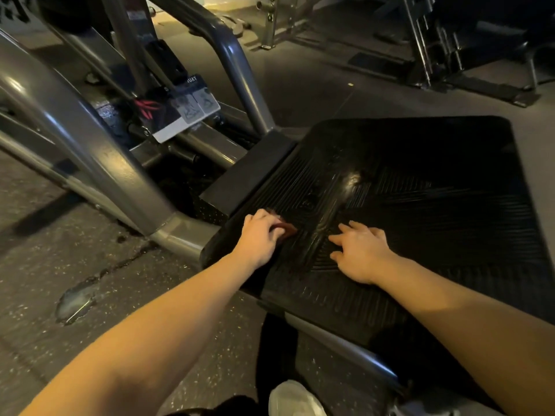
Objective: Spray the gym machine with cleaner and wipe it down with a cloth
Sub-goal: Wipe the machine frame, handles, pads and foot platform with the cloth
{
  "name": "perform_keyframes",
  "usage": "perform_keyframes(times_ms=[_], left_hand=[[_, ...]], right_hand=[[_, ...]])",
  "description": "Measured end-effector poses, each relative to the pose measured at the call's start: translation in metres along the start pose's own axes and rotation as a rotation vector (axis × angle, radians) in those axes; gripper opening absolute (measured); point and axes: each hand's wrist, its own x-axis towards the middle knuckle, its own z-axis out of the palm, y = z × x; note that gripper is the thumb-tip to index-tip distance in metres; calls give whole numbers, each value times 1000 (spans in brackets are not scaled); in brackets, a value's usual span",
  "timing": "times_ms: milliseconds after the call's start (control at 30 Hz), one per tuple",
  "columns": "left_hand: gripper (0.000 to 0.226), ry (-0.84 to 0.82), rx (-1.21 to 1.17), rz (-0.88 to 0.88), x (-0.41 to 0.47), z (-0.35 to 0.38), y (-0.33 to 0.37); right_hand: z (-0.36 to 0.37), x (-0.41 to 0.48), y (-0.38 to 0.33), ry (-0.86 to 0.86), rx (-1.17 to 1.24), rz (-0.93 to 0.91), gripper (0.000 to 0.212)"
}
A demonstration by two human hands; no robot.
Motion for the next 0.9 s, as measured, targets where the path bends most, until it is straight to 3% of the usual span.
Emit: perform_keyframes(times_ms=[200,300,600,767,900], left_hand=[[11,39,35,81,-90,-19,-30],[10,40,37,18,-104,-28,-29],[17,88,-50,-215,-54,2,49],[22,18,-111,-240,13,12,76],[24,-38,-23,-195,7,13,64]], right_hand=[[4,-54,3,-26,-30,-27,52],[9,-83,18,5,-95,62,56],[11,-97,28,-18,-92,58,61],[11,-96,29,-11,-81,59,60],[15,-94,31,4,-75,49,60]])
